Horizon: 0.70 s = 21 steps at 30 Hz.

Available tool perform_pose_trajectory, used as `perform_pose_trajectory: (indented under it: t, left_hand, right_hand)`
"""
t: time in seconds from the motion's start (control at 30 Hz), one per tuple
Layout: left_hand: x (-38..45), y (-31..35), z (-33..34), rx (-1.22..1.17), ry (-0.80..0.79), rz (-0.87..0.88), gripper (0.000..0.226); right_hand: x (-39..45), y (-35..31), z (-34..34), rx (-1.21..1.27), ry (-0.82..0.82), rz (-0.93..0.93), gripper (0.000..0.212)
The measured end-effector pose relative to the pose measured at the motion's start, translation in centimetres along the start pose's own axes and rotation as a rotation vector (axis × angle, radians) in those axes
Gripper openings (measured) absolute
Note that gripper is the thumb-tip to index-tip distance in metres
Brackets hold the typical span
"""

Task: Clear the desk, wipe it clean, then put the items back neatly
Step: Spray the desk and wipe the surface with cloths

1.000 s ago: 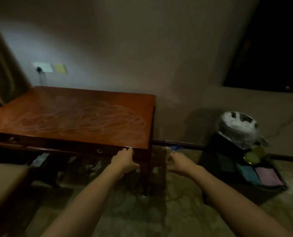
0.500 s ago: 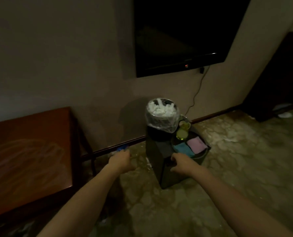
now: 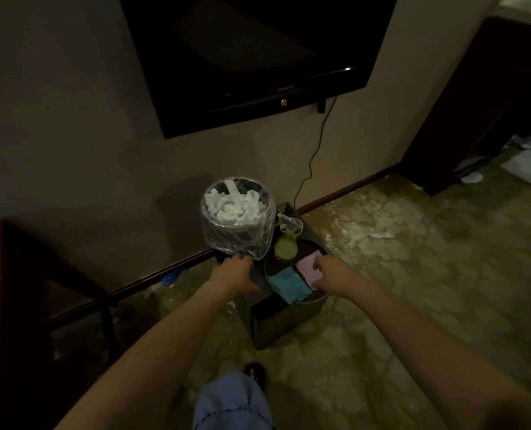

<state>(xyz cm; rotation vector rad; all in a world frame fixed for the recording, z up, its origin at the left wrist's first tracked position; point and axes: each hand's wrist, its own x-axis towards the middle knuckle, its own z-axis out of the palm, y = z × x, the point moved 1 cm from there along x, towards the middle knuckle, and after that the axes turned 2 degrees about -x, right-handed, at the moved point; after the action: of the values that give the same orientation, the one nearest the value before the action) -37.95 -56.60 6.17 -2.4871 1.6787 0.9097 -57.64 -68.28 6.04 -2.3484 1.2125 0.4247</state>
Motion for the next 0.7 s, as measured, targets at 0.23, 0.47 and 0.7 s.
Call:
perform_pose_trajectory:
  t: [0.23,0.47,0.7]
  left_hand:
    - [12.2,1.4,-3.5,-0.051,-0.039,0.06,0.071]
    - [19.9,1.9,-2.5,-0.073,-0.091,0.078,0.064]
    - [23.6,1.5,1.3,-0.197,-0.156,0.078,0.058]
  right_hand:
    - [10.4,2.0,-2.7,0.042,0.008,0.051,0.044]
    - [18.8,3.9,-2.4,0.148,0.019,0.108,0.041]
    - [25.1,4.7,0.3,0.177,0.032,0.05,0.05]
